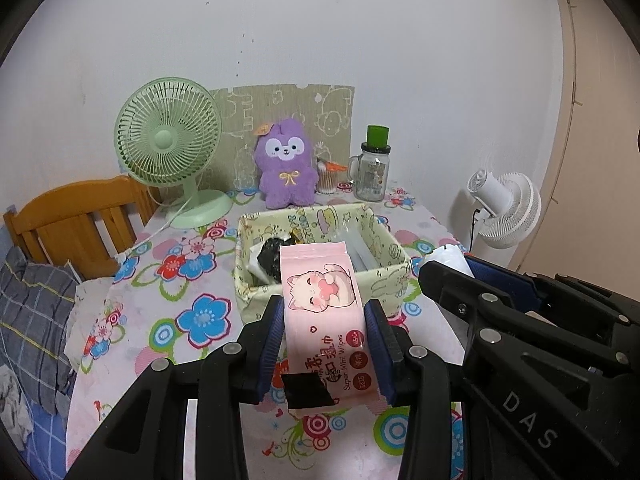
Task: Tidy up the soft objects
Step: 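Lift the pink card with the left tool while the right tool carries the roll over the fabric box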
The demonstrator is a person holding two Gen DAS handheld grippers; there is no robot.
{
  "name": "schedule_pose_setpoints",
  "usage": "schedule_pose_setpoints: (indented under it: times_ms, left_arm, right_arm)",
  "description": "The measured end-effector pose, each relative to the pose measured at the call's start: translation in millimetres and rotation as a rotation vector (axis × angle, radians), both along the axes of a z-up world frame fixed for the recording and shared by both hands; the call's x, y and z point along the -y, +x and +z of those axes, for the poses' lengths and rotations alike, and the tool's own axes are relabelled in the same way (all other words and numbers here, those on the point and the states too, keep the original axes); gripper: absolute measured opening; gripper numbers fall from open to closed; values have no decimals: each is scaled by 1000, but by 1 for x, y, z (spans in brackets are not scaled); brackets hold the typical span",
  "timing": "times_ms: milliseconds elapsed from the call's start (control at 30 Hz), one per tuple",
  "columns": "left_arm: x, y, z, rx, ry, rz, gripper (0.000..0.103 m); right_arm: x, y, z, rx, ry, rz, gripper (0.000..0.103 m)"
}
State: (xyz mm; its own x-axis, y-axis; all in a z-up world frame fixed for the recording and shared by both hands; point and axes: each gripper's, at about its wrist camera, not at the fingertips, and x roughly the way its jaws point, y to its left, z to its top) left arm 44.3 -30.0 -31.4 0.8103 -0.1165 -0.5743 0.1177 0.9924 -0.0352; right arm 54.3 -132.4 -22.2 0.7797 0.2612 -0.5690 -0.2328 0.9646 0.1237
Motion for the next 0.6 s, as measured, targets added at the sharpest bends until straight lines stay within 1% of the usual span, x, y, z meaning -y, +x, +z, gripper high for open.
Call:
schedule_pose_setpoints:
  times_ms: [233, 600]
  left_arm:
    - [2, 7, 10, 23, 5, -5, 41]
    - [3, 29, 11, 12, 5, -17, 41]
  right_arm:
    - [2, 7, 9, 20, 1, -1, 27]
    - [3, 30, 10, 9, 1, -8, 27]
